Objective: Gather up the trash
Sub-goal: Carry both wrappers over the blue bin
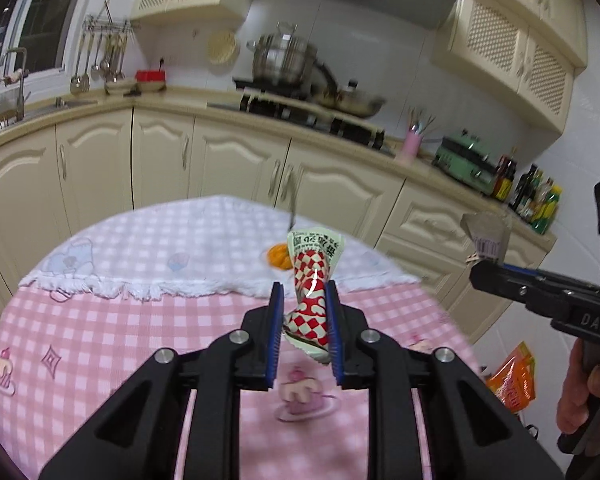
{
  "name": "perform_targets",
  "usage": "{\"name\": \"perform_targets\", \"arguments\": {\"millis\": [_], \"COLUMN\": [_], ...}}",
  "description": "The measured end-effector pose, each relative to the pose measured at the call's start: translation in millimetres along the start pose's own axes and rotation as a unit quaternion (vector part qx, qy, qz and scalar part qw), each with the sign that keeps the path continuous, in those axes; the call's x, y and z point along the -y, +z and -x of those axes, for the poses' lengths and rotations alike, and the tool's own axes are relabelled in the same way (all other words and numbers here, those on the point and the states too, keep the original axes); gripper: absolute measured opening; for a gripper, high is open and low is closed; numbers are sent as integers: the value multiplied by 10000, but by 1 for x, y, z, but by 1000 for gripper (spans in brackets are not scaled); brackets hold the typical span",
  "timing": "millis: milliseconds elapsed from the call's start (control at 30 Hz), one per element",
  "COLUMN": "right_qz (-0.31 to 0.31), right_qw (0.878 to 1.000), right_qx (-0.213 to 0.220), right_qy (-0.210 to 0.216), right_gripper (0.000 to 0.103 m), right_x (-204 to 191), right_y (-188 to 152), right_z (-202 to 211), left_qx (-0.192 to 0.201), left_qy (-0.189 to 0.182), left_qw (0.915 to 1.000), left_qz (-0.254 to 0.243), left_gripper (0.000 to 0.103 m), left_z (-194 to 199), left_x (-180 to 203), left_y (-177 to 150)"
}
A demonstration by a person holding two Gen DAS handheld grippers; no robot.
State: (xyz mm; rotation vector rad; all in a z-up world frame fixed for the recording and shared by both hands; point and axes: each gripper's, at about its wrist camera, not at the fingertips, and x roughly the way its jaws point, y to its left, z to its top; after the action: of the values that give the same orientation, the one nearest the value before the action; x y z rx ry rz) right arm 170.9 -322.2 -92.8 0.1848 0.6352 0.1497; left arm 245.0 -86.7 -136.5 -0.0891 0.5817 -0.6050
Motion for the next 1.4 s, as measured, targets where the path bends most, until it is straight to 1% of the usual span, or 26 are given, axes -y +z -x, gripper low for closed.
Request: {"name": "perform_targets", "arguments": {"millis": [133,300,467,633,767,867,933,1033,1167,1200,1400], "right_qz": [-84,-295,-489,-803,-1177,-1516,-1785,-2147,-2462,-2543,-2990], "right_qw": [9996,9977,9944,9886,9817,9744,9680,9595,9518,9496,9365], "right_qx": [268,609,874,998,969,846,729,495,196,127,-211], "right_qy": [-5,-47,-346,-791,-1138,-1427,-1606,-1754,-1819,-1827,-1822], "right_gripper": [31,31,31,31,31,31,31,31,31,31,31], "right_x": [9,32,64,107,144,179,203,235,262,269,301], "right_y": [-6,-14,-25,-47,-74,-100,-123,-153,-189,-197,-237], "right_z": [38,88,131,167,188,196,199,194,187,184,162], "left_qx": [240,412,462,320,77,-216,-485,-862,-1395,-1570,-2113], "left_qy": [-70,-230,-542,-1048,-1354,-1551,-1700,-1818,-1919,-1937,-1951], "left_qw": [9997,9986,9965,9919,9876,9821,9766,9703,9617,9580,9448], "left_qz": [-67,-250,-447,-641,-790,-1042,-1226,-1346,-1371,-1416,-1568], "left_gripper": [19,19,19,19,19,19,19,19,19,19,19], "left_z": [27,47,52,41,23,6,-10,-36,-73,-85,-125], "left_x": [26,66,113,170,207,238,260,283,304,312,332], "left_y": [1,-2,-9,-25,-44,-68,-88,-113,-144,-155,-192]}}
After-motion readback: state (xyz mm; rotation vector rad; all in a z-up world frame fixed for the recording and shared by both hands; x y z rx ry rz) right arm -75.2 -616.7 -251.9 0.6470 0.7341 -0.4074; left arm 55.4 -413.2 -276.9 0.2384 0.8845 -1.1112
